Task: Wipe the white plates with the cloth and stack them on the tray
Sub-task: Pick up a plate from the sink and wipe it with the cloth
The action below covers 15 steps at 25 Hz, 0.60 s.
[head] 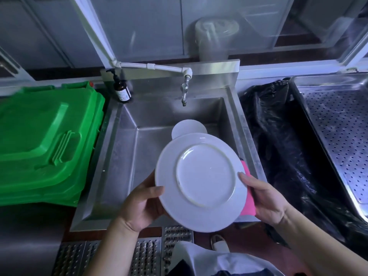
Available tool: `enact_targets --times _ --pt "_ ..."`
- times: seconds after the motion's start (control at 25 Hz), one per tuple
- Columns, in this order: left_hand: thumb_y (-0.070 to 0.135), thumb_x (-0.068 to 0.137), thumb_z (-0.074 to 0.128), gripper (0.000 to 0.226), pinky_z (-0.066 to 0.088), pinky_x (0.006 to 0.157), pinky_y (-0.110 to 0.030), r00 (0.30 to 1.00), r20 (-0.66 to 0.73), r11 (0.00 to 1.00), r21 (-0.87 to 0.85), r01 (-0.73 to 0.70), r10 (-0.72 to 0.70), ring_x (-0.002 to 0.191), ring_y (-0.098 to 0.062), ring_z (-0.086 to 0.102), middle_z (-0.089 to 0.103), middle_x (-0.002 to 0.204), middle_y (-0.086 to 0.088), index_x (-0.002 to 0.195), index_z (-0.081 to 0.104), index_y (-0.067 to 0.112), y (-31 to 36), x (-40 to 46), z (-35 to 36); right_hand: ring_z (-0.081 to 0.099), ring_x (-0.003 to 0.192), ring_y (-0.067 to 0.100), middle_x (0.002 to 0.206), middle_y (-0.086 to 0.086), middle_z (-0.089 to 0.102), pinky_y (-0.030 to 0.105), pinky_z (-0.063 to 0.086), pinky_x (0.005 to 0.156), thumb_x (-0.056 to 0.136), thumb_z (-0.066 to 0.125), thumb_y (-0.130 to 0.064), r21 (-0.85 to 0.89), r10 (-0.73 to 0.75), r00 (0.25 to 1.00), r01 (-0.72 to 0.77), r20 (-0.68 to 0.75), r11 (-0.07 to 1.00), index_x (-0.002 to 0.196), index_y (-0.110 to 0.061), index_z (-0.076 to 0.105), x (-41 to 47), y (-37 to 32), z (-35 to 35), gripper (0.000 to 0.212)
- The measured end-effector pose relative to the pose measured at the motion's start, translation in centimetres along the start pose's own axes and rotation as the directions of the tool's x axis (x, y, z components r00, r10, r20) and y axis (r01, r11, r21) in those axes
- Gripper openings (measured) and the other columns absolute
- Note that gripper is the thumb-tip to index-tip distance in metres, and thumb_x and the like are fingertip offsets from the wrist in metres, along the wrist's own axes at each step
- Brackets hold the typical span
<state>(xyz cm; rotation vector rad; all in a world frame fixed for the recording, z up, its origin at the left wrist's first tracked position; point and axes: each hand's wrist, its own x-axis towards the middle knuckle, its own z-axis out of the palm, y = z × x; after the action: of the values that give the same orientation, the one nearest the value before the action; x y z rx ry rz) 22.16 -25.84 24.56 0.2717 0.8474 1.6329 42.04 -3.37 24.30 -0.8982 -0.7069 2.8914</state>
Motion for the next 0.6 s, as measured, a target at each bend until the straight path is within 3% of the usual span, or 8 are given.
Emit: enact_targets --times 0.08,0.16,0.28,0.36,0.44,0.48,0.52,0.6 --pt "0.012 0.064 0.088 0.074 0.060 0.085 -0.047 0.998 -0.059 0.998 0.061 -0.034 0.037 0.113 -0.032 0.065 0.068 0.125 -0.012 0.134 0.065 0.025 0.0 -0.1 0.9 0.066 0.113 0.035 0.133 0.018 0.063 0.053 0.057 0.088 0.073 0.087 -0.018 -0.094 0.021 1.000 -0.022 -0.013 0.995 0.135 -0.009 0.060 0.2 -0.6 0.1 0.069" --pt "0.005 0.070 0.073 0.069 0.058 0.088 -0.048 0.994 -0.063 0.992 0.104 -0.078 0.085 0.116 -0.032 0.063 0.066 0.128 -0.014 0.136 0.062 0.023 -0.1 -0.3 1.8 0.065 0.115 0.033 0.133 0.015 0.064 0.051 0.059 0.084 0.095 0.063 -0.026 -0.227 0.016 0.995 -0.037 -0.096 0.973 0.134 -0.012 0.061 0.7 -1.5 0.4 0.042" --pt "0.005 0.069 0.069 0.065 0.058 0.090 -0.041 0.977 -0.129 0.976 0.158 -0.147 0.168 0.115 -0.028 0.064 0.067 0.128 -0.011 0.132 0.066 0.024 -0.4 -0.8 3.0 0.073 0.089 0.027 0.107 0.011 0.075 0.039 0.058 0.067 0.104 0.046 -0.030 -0.413 -0.215 0.941 0.092 -0.262 0.906 0.113 -0.012 0.069 0.9 -2.7 1.5 0.031" --pt "0.007 0.067 0.070 0.063 0.058 0.085 -0.038 0.964 -0.163 0.964 0.198 -0.177 0.210 0.113 -0.025 0.065 0.069 0.125 -0.009 0.127 0.069 0.027 -0.4 -1.1 3.7 0.064 0.070 0.017 0.077 0.000 0.071 0.029 0.047 0.062 0.104 0.049 -0.024 -0.627 -0.495 0.839 0.264 -0.226 0.733 0.088 -0.013 0.071 0.3 -3.7 3.1 0.029" --pt "0.008 0.067 0.071 0.062 0.058 0.083 -0.037 0.959 -0.172 0.956 0.231 -0.183 0.225 0.113 -0.025 0.065 0.069 0.125 -0.009 0.126 0.069 0.027 -0.3 -1.3 4.3 0.057 0.063 -0.004 0.065 -0.017 0.065 0.013 0.043 0.061 0.106 0.046 -0.016 -0.776 -0.568 0.823 0.363 0.007 0.516 0.080 -0.022 0.068 0.1 -4.3 5.2 0.035" --pt "0.008 0.068 0.071 0.061 0.058 0.082 -0.038 0.960 -0.172 0.953 0.245 -0.178 0.223 0.112 -0.025 0.064 0.069 0.125 -0.009 0.126 0.069 0.027 -0.3 -1.4 4.6 0.062 0.075 -0.009 0.078 -0.023 0.070 0.008 0.046 0.070 0.106 0.044 -0.014 -0.805 -0.507 0.851 0.392 0.133 0.446 0.092 -0.026 0.071 0.5 -4.4 6.3 0.032" --pt "0.008 0.069 0.071 0.061 0.059 0.081 -0.040 0.962 -0.167 0.952 0.256 -0.167 0.214 0.111 -0.026 0.065 0.069 0.124 -0.009 0.127 0.068 0.028 -0.3 -1.5 5.0 0.062 0.100 -0.011 0.103 -0.025 0.072 0.010 0.046 0.091 0.107 0.044 -0.016 -0.821 -0.434 0.872 0.410 0.226 0.397 0.113 -0.028 0.071 1.1 -4.2 7.2 0.030" --pt "0.009 0.070 0.072 0.061 0.062 0.075 -0.048 0.966 -0.163 0.953 0.264 -0.151 0.199 0.106 -0.029 0.067 0.069 0.120 -0.009 0.127 0.067 0.030 -0.1 -1.9 5.8 0.042 0.136 -0.005 0.141 -0.024 0.055 0.029 0.029 0.119 0.105 0.046 -0.025 -0.847 -0.385 0.872 0.430 0.301 0.312 0.142 -0.033 0.054 2.5 -3.6 8.1 0.038"
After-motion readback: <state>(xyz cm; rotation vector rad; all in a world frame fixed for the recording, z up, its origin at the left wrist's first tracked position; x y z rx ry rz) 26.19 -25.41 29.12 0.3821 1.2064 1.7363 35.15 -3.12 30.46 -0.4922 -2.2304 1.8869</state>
